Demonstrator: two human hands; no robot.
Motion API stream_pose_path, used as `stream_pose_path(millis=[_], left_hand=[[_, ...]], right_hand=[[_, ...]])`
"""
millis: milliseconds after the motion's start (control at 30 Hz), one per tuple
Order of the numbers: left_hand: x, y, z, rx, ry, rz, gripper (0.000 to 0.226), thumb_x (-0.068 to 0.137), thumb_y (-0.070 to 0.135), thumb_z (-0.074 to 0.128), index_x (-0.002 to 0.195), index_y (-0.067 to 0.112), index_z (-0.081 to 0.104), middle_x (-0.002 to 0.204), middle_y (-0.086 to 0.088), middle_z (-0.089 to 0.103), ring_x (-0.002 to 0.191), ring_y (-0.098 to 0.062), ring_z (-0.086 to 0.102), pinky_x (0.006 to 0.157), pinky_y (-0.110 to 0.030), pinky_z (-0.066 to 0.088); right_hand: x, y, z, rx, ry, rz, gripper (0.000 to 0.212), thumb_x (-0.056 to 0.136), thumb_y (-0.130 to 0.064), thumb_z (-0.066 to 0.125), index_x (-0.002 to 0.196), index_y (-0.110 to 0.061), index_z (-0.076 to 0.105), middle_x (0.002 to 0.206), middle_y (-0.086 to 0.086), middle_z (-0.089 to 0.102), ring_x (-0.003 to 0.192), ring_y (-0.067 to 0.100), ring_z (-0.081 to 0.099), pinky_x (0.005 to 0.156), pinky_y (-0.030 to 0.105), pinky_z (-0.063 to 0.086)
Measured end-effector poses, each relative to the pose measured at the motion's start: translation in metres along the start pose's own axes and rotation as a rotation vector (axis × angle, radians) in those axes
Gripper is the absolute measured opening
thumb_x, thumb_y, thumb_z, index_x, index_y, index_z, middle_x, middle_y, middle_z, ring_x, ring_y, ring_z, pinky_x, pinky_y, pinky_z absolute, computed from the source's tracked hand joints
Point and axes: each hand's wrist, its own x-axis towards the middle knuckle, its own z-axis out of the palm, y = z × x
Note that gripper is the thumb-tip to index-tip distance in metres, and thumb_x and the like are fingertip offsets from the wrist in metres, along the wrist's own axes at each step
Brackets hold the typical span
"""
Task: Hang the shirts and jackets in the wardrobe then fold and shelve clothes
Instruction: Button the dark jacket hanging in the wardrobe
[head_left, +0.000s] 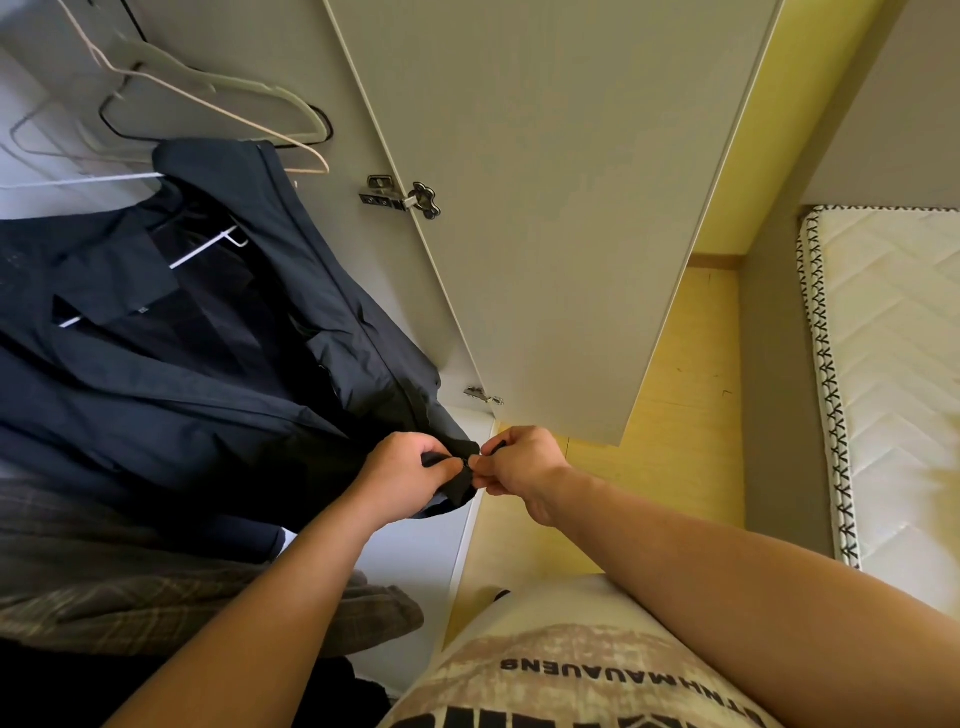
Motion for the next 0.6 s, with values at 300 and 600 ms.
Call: stream_pose_path(millis=[300,600], left_hand=[[-0.009,0.005,0.01,-0.126,-0.038,-0.061,0.015,0.094,0.026,0.068,0.081,0.032,0.068,0.077,0.011,0.072,0.071,0.001,0.067,0.051,-0.006,0.046],[-0.009,0.0,0.018,-0.237,-0.007,-0.115,0.006,0.095,0.027,0.067,0.09,0.027,0.069,0.086,0.01,0.071,0.083,-0.005,0.066,0.058,-0.01,0.046]], right_hand=[[-0.002,0.006,-0.003,-0.007,-0.002,0.013,0.017,0.084,-0.001,0.075,0.082,-0.009,0.06,0.067,0.01,0.07,0.058,0.018,0.069,0.05,0.023,0.051],[-0.001,0.005,-0.003,0.033,-0.006,0.041,0.016,0.085,-0.004,0.075,0.087,-0.009,0.06,0.065,0.009,0.071,0.066,0.022,0.071,0.056,0.025,0.055]])
